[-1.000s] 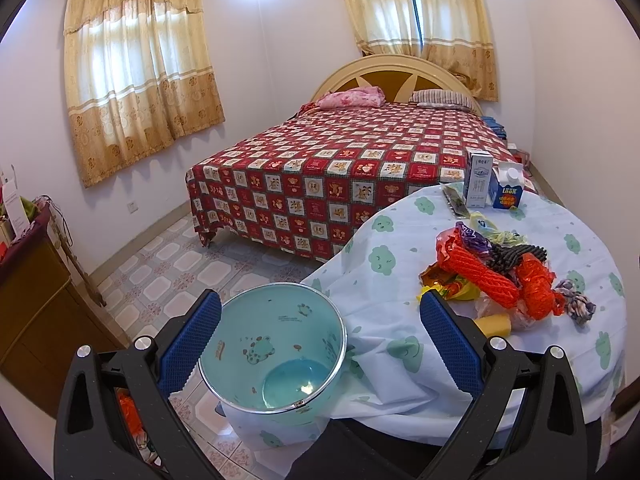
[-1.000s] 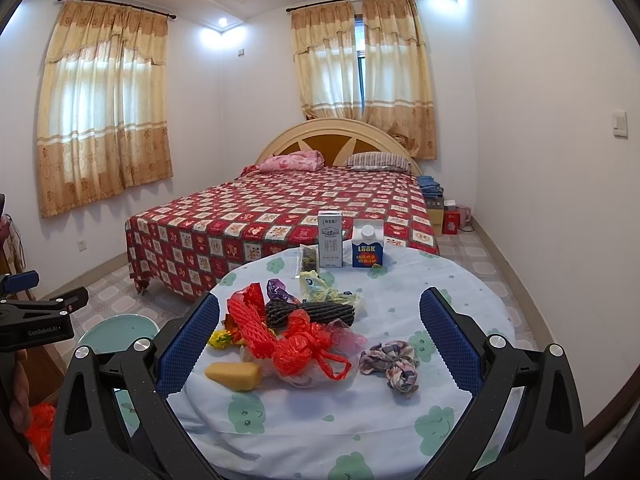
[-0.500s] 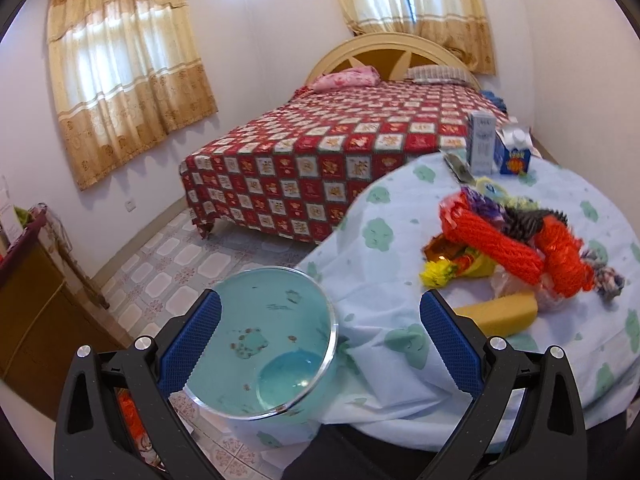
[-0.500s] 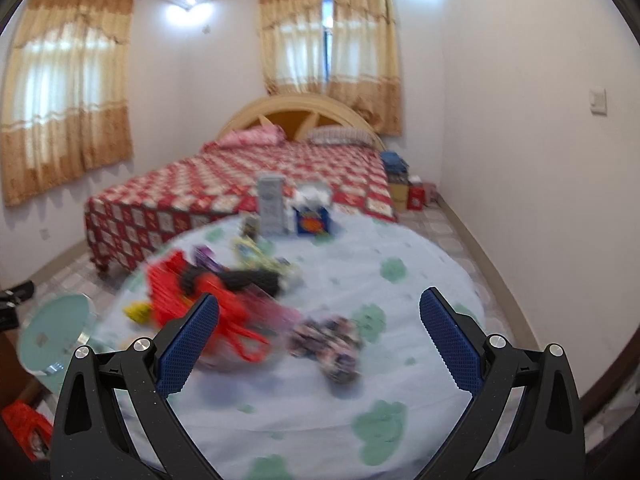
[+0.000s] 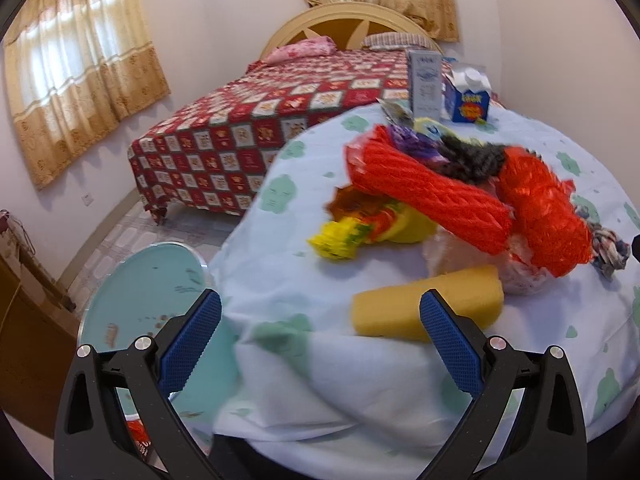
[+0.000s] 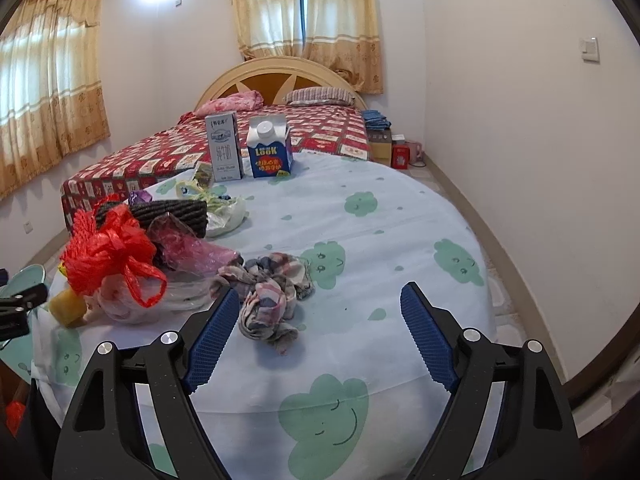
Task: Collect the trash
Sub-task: 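Grasp the yellow sponge with the left tool while the right tool grasps the cloth scrunchie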
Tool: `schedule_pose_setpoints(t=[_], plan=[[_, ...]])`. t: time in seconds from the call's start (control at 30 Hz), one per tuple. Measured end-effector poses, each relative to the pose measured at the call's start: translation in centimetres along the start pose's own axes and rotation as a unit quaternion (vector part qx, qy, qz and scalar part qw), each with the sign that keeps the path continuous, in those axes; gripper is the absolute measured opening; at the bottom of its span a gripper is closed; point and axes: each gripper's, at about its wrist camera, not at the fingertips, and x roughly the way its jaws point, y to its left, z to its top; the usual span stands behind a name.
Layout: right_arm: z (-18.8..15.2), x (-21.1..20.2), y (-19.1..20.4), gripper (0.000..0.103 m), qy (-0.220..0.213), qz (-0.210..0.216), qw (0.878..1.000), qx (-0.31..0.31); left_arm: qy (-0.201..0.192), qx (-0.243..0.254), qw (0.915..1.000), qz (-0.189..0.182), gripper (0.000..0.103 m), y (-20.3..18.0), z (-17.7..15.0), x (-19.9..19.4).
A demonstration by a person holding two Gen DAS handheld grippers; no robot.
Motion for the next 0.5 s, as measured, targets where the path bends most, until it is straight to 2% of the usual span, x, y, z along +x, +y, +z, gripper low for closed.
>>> schedule_pose_setpoints(t=[0.17, 0.2, 0.23, 0.27, 0.33, 0.37, 0.43, 0.5], plan=[[-0.5, 0.8, 0.0, 0.082, 0.009, 0.012, 1.0, 0.003, 0.006, 0.009, 0.9999, -0.011, 0.095, -1.1, -0.6, 1.3], [-0.6, 1.0, 0.0, 0.082, 0.01, 0.014, 1.0, 0.003, 0.009, 0.011, 0.9996, -0.024, 0.087, -1.4, -0.8, 1.4], [-0.6, 1.2, 0.1, 0.082, 0.012, 0.016, 1.0, 0.003, 0.011, 0.011, 0.9992, -0.038, 0.075, -1.6, -0.8, 1.5], [-0.7, 1.4, 0.1, 0.082, 0.014, 0.019, 1.0, 0.001, 0.013, 0.011, 0.9985, -0.052, 0.068, -1.8, -0.8, 1.5], [-0.7, 1.6, 0.0, 0.081, 0.017, 0.024, 1.0, 0.004, 0.015, 0.024, 0.9957, -0.088, 0.034, -2.6, -0.7, 1.1], [-0.7, 1.8, -0.1, 0.079, 0.019, 0.029, 0.999, 0.006, 0.014, 0.029, 0.9956, -0.088, 0.033, -2.8, -0.7, 0.9], [-0.6, 2.0, -0.3, 0.066, 0.028, 0.046, 0.998, 0.012, 0.011, 0.039, 0.9952, -0.089, 0.023, -3.1, -0.7, 0.6], [-0.5, 2.3, -0.4, 0.064, 0.032, 0.053, 0.998, 0.015, 0.014, 0.04, 0.9944, -0.098, 0.019, -2.9, -0.7, 0.2]])
